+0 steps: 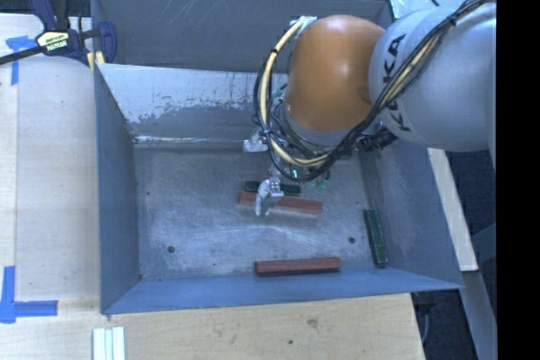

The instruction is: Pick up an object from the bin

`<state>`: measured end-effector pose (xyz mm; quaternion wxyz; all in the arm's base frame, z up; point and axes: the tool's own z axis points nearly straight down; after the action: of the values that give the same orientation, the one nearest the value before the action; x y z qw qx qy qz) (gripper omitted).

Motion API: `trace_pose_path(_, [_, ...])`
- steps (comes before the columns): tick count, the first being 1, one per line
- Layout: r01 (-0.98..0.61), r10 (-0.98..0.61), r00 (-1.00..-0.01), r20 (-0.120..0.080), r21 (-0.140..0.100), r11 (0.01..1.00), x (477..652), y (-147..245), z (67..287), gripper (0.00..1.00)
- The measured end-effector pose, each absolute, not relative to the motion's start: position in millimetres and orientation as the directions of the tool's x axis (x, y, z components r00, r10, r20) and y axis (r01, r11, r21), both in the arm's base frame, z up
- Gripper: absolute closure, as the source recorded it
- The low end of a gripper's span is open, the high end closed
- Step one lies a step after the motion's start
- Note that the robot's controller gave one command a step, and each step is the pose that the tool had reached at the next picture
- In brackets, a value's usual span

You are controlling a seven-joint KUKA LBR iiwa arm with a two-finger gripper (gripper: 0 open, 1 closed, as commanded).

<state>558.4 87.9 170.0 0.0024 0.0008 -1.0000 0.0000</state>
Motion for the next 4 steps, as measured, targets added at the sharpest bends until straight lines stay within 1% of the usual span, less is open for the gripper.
trace_pose_path(1, [0.000, 0.000, -1.000, -0.003, 0.001, 1.000, 560.3, 88, 174, 0.00])
trace_pose_path(2, [-0.064, -0.064, -0.998, -0.015, 0.002, 0.998, 529.7, 43, 77, 1.00])
trace_pose_path(3, [-0.064, -0.064, -0.998, -0.015, 0.002, 0.998, 529.7, 43, 77, 1.00])
trace_pose_path(4, [-0.052, -0.052, -0.999, 0.001, 0.000, 0.999, 539.2, 53, 126, 1.00])
